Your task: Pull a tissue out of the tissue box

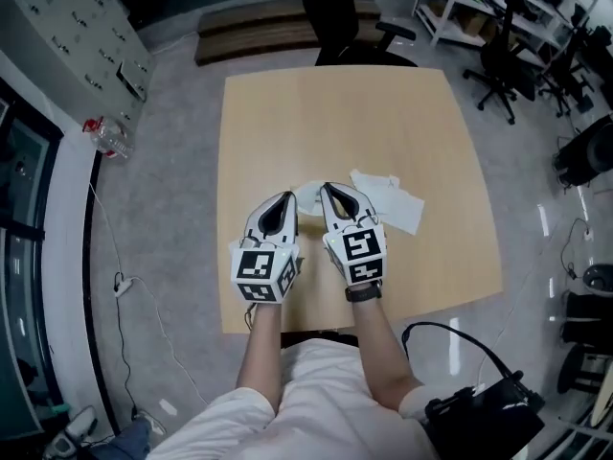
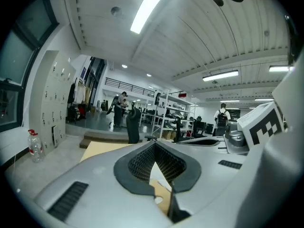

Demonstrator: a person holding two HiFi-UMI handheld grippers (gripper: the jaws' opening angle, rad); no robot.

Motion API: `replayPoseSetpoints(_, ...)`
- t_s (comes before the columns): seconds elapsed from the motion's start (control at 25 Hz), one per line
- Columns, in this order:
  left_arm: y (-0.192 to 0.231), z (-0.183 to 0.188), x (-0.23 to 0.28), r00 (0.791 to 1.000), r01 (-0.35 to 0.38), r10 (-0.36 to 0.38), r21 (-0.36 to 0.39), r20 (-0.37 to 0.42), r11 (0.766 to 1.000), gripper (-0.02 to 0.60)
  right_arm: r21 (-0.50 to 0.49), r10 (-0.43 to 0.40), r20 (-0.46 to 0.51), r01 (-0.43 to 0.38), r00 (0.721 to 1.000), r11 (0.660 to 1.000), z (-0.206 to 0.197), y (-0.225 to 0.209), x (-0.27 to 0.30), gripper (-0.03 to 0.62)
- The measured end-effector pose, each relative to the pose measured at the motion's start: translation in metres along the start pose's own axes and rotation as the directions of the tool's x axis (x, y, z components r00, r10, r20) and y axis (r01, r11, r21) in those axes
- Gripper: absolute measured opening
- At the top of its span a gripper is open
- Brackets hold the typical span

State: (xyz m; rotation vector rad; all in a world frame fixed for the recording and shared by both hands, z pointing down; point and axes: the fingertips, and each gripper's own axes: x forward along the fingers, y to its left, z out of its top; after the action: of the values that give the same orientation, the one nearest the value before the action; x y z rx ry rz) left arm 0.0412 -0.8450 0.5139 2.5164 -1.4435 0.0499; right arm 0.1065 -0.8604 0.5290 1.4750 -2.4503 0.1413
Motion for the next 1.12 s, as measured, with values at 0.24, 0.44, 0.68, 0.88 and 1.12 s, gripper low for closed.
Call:
replayPoseSetpoints(0.24, -0.046, 0.067, -0.052, 0.992, -0.015, 0.004, 0.09, 0.126, 0.996, 0.002, -0.032, -0.026, 0.162, 0.032, 0.986, 0.999, 0.078, 0.01, -0.075, 0.005)
replayPoseSetpoints(0.44, -0.074, 0.098, -0.096, 0.978, -0.012, -0.019, 0.147, 0.208, 0.989, 0.002, -0.027, -0.058, 0.297, 0.069, 0.953, 0.997, 0.119, 0.024, -0.135, 0.005)
replayPoseSetpoints(0.68, -0.094, 0.11, -0.138, 0.965, -0.008, -0.035, 0.163, 0.26, 0.987, 0.002, -0.029, -0.1, 0.357, 0.118, 0.929, 0.993, 0.141, 0.04, -0.186, 0.005)
replayPoseSetpoints(0.88, -0.088, 0.098, -0.2, 0.97, 0.002, -0.033, 0.127, 0.243, 0.992, 0.002, 0.017, -0.125, 0.336, 0.127, 0.934, 0.992, 0.127, 0.092, -0.218, 0.005)
replayPoseSetpoints(1.12, -0.09, 0.079, -0.265, 0.971, 0.045, -0.062, 0.077, 0.23, 0.996, 0.002, 0.018, -0.134, 0.287, 0.135, 0.949, 0.991, 0.1, 0.163, -0.254, 0.005)
